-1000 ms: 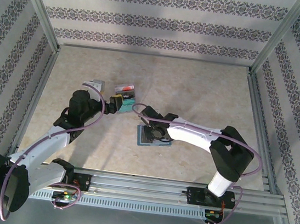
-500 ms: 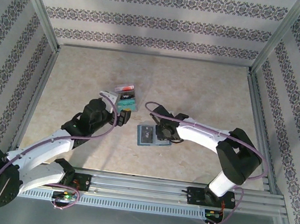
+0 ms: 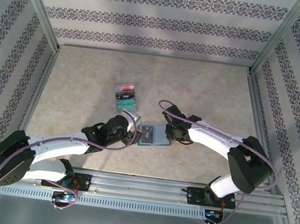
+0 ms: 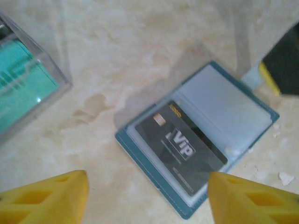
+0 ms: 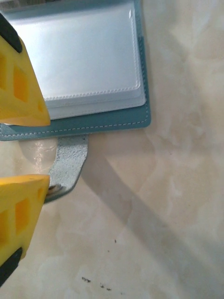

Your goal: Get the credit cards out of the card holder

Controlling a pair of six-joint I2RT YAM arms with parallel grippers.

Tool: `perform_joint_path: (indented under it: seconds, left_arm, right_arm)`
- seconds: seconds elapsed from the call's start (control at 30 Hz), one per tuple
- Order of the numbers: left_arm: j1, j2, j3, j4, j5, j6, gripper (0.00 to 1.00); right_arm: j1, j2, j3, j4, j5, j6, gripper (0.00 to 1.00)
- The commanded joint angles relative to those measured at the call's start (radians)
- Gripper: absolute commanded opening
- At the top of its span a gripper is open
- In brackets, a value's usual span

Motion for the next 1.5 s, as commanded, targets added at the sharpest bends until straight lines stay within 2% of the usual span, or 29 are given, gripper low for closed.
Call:
perform_joint_path:
  seconds: [0.0, 0.2, 0.47, 0.6, 0.8, 1.03, 1.47]
  left_arm:
    - [-0.022, 0.044, 0.0, 0.022, -0.015, -0.055, 0.61]
    - [-0.024, 0.144, 0.009, 0.055, 0.011, -0.055, 0.38]
    - [-0.022, 0.245, 0.003, 0.175, 0.056, -0.085, 0.26]
    - [-0.019, 0.29, 0.007, 0.227, 0.074, -0.106, 0.21]
    - [-0.003, 0.327, 0.004, 0.276, 0.11, -0.132, 0.17]
    - [0.016, 0.353, 0.01, 0.268, 0.14, -0.139, 0.13]
    - [0.017, 0.352, 0.026, 0.207, 0.157, -0.13, 0.13]
  right_arm:
    - [-0.019, -0.076, -0.015, 0.022, -0.045, 0.016, 0.33]
    - [-0.058, -0.154, -0.029, 0.049, -0.16, 0.052, 0.34]
    - [-0.058, -0.16, -0.054, 0.18, -0.338, 0.126, 0.35]
    - [-0.058, -0.117, -0.067, 0.253, -0.405, 0.151, 0.32]
    - [-0.05, -0.044, -0.071, 0.336, -0.48, 0.167, 0.28]
    - [-0.037, 0.038, -0.057, 0.349, -0.485, 0.161, 0.23]
    - [-0.017, 0.131, -0.043, 0.365, -0.482, 0.155, 0.21]
